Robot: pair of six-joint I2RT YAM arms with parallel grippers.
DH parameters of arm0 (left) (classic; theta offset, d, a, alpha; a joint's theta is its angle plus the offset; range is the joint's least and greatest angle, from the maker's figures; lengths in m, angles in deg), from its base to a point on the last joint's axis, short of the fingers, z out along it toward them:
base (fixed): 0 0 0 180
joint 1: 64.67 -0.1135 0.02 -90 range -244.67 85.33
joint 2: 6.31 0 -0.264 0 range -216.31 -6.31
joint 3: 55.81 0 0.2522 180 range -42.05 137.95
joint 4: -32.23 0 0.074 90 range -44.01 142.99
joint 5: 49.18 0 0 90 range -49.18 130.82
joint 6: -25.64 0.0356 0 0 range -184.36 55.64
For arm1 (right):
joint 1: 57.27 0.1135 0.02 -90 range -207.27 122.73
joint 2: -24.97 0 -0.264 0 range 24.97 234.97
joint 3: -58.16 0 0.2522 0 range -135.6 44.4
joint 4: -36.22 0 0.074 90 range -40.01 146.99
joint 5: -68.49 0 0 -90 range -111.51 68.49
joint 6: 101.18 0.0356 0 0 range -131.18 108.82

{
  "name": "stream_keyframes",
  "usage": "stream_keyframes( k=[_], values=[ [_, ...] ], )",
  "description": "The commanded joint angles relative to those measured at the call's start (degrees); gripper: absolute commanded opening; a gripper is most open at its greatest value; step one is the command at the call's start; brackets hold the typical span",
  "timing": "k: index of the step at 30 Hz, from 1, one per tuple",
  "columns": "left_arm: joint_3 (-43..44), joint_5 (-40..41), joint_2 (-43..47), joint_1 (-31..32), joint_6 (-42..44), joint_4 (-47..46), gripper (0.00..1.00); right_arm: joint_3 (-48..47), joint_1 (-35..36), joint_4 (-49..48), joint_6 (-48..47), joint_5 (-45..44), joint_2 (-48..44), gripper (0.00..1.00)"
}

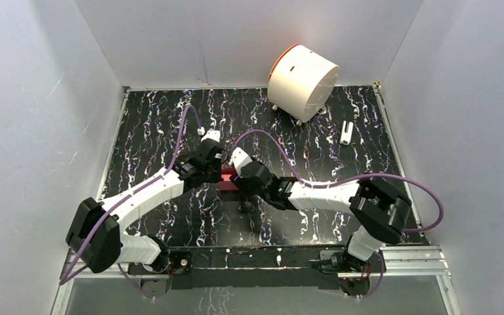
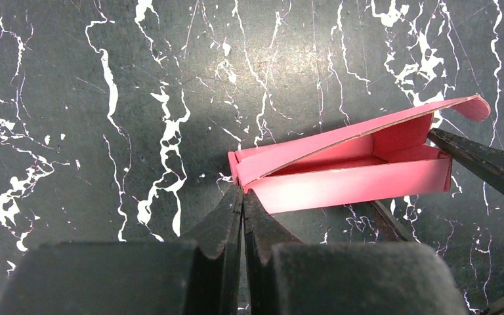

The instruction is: Fold the paper box

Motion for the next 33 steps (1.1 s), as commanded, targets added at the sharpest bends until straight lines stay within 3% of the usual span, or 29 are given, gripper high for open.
stream_keyframes(
  k=[1, 6, 14, 25, 33],
  values=[
    [-0.91, -1.93, -1.55, 1.17, -0.77, 5.26, 0.0, -3.07, 0.15, -2.73, 3.21, 3.65, -2.56, 0.63],
    [-0.82, -1.71, -1.76, 1.16, -0.78, 5.22, 0.0, -4.95, -0.26, 1.22, 3.06, 4.82, -5.19, 0.69],
    [-0.78, -1.88, -1.9, 1.17, -0.78, 5.09, 0.0, -8.93, -3.54, 9.15, 1.95, 7.1, -7.46, 0.69],
    [-0.55, -2.06, -1.91, 1.17, -0.69, 4.98, 0.0, -9.32, -8.57, 15.81, 3.93, 10.67, -6.07, 0.58],
    [-0.51, -1.97, -1.81, 1.15, -0.61, 5.03, 0.0, -9.58, -10.11, 16.1, 5.62, 12.29, -5.08, 0.43]
  ],
)
